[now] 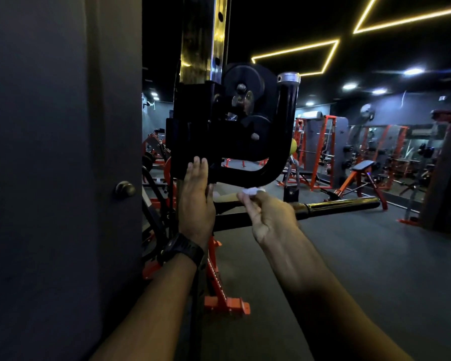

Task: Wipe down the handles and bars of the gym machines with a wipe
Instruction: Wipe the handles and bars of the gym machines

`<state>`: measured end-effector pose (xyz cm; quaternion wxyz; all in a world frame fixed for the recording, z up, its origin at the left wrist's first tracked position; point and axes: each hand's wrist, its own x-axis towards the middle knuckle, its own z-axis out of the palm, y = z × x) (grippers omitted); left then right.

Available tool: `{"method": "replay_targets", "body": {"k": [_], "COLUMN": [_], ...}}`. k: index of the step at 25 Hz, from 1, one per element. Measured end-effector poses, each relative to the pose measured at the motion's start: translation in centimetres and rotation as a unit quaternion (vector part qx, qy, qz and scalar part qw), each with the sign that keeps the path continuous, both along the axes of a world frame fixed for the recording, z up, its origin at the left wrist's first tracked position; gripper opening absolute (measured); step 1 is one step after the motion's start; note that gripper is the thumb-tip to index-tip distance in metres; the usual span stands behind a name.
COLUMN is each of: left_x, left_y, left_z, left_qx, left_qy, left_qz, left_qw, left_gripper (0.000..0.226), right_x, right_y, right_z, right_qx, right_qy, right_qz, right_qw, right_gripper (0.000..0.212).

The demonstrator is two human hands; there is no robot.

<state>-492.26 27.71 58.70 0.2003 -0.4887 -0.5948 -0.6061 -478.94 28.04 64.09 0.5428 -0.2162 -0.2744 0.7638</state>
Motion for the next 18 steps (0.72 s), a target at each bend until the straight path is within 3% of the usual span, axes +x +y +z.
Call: {"method": "replay_targets", "body": {"k": [11,16,18], "left_x": [-0.3,-0.8,-0.8], "left_y": [-0.8,-0.4,-0.5], "left_z": [0.0,-0.2,-0.3], "left_qx": [-0.002,-0.002,0.004], "left_qy": [0.001,0.016,0.011], "left_qz": [-0.041,-0.021,-0.020], "left_qw": [0.999,1.000,1.000], "left_gripper": [0.066,0.074,0.073], "right_x": [-3.6,-4.4,-3.5], "right_y": [0.8,0.5,-0.5], "right_z": [-0.2,-0.7,-1.2], "right_qx": [-0.043,-0.033,0.008], "right_qy": [0.078,0.095,0.063], "right_qz": [0.111,0.101,0.094], "right_qw": [0.990,0.990,0.994], "right_gripper": [0.036,0.029,0.014]}}
